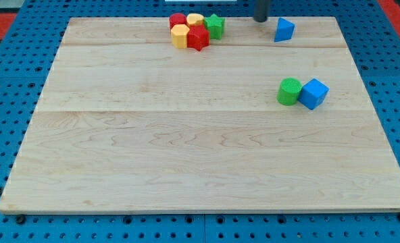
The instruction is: Push the blue triangle towards the center of the board
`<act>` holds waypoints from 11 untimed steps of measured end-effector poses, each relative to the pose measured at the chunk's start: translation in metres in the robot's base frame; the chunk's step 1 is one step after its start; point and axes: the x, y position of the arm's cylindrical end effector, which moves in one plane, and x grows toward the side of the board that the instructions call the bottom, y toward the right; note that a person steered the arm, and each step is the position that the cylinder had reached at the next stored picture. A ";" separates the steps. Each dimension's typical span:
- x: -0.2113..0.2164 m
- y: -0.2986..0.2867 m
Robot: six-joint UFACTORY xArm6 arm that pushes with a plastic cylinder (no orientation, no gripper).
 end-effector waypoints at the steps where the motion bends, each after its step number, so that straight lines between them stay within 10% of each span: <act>1: 0.037 0.008; 5: 0.033 0.003; 11: 0.152 -0.060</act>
